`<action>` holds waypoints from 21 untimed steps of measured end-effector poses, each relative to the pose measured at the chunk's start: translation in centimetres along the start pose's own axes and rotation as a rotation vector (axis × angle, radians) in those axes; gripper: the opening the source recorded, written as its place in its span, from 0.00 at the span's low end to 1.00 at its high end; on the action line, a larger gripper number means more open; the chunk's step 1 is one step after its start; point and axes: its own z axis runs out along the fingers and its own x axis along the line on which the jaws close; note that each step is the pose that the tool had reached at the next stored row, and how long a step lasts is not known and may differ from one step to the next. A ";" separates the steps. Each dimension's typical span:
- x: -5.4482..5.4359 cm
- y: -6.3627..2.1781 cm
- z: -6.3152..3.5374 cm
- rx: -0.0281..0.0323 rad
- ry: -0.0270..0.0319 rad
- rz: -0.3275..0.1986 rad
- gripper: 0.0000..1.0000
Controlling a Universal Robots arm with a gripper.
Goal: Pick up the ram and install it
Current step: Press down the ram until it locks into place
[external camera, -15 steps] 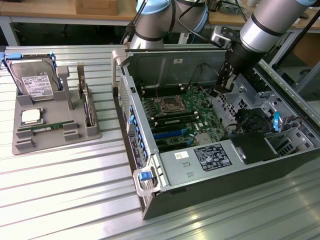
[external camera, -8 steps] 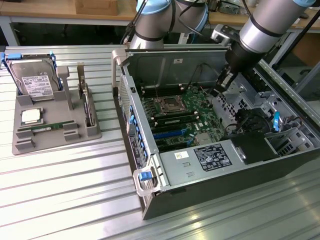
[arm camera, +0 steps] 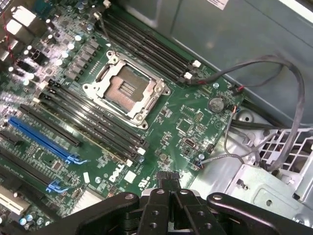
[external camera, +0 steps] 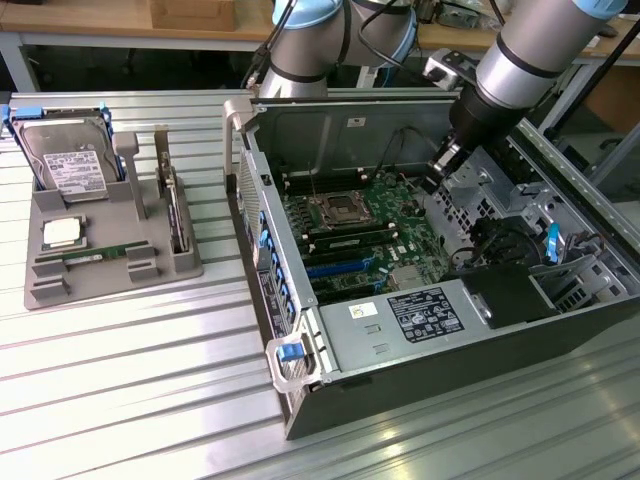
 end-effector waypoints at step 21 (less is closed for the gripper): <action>-0.1 0.10 0.60 0.0294 -0.0594 0.428 0.10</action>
